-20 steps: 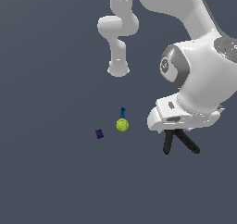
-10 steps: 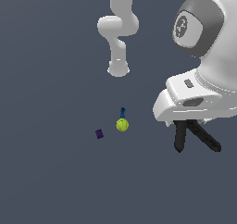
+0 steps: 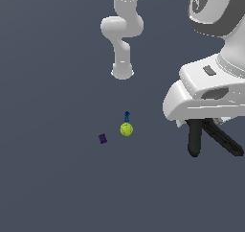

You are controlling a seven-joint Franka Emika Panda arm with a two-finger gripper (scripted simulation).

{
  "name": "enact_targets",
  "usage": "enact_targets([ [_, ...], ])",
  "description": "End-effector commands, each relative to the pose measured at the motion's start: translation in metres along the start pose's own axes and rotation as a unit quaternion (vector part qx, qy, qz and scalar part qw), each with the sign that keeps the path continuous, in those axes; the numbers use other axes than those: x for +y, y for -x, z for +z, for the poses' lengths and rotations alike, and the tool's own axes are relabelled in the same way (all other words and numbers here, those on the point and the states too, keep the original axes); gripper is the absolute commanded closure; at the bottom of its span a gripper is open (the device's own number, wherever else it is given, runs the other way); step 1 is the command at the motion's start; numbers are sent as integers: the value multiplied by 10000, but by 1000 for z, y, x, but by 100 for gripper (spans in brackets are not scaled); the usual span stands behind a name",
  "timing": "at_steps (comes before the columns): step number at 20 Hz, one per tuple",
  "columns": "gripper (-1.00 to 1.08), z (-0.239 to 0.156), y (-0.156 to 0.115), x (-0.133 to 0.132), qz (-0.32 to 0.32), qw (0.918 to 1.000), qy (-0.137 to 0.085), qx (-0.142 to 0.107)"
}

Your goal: Pick up a designated object from a clutter of objects.

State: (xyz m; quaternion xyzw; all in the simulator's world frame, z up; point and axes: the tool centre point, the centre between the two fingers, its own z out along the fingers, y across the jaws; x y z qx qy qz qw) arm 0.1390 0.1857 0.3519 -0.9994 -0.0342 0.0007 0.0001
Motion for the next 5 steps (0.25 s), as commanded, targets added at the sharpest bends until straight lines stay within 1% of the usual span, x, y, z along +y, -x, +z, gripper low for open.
enact_targets([
  [1, 108, -6, -2, 0, 0, 10000, 0, 7],
  [5, 108, -8, -2, 0, 0, 10000, 0, 7],
])
